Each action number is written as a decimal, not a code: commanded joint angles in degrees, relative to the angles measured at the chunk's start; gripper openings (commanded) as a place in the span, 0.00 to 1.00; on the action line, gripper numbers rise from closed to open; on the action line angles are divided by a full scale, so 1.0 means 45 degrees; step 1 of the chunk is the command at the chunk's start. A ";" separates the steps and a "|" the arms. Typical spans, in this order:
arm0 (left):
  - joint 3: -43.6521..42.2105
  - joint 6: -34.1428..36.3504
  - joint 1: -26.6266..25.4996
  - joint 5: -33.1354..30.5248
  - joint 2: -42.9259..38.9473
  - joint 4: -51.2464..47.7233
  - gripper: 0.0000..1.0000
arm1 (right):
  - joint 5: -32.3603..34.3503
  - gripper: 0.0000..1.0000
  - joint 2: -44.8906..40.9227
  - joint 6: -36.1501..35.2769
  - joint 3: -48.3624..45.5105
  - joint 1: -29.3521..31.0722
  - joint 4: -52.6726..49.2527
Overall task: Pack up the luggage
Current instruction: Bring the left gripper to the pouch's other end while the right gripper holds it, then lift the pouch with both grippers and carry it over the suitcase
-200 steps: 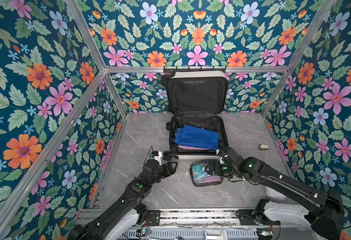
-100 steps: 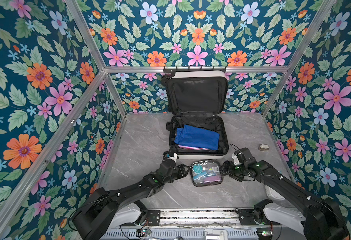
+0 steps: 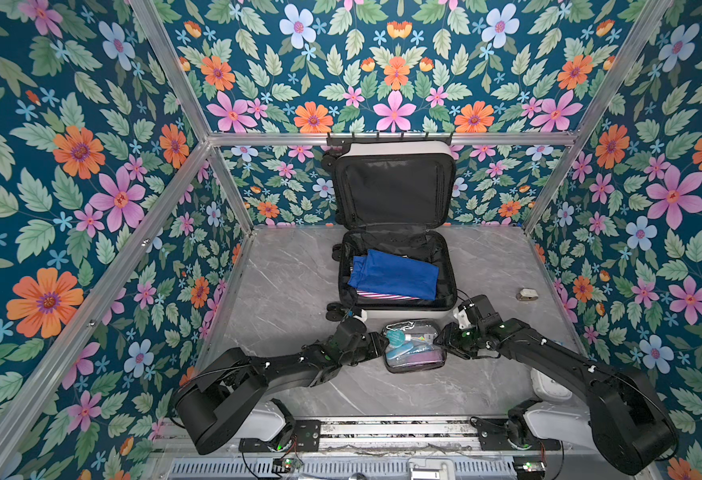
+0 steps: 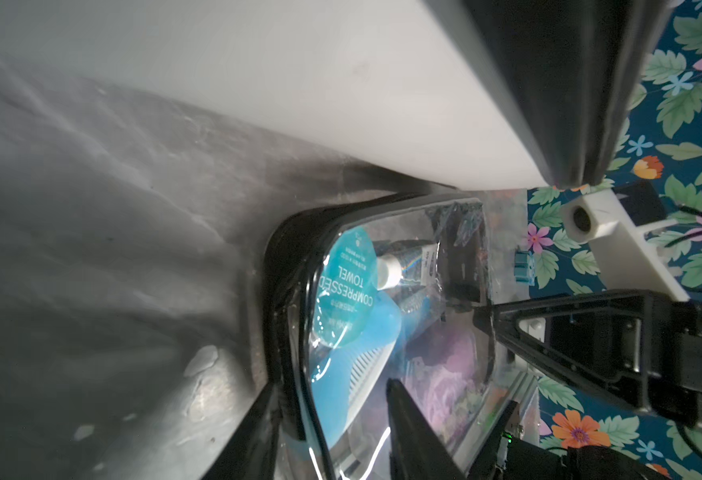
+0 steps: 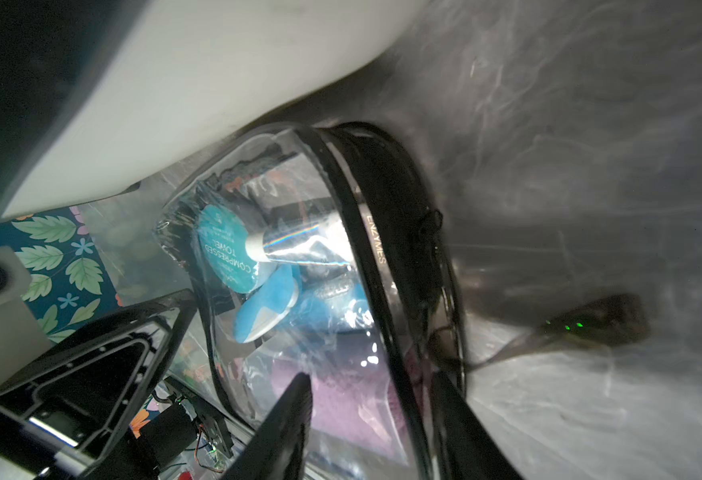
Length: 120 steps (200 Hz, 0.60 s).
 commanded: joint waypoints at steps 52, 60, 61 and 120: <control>0.0476 -0.0171 -0.0310 0.0467 0.0547 0.0986 0.07 | 0.0315 0.13 0.0226 0.0537 0.0204 0.1306 0.0581; 0.0480 -0.0126 -0.0306 0.0369 0.0324 0.0785 0.02 | 0.0346 0.10 0.0094 0.0659 0.0206 0.1414 0.0524; 0.0480 -0.0123 -0.0315 0.0356 0.0293 0.0759 0.01 | 0.0341 0.10 0.0078 0.0664 0.0205 0.1430 0.0516; 0.0899 0.0313 -0.0475 0.0044 -0.1497 -0.1339 0.00 | 0.0415 0.00 -0.1890 0.1380 0.0394 0.1970 -0.0660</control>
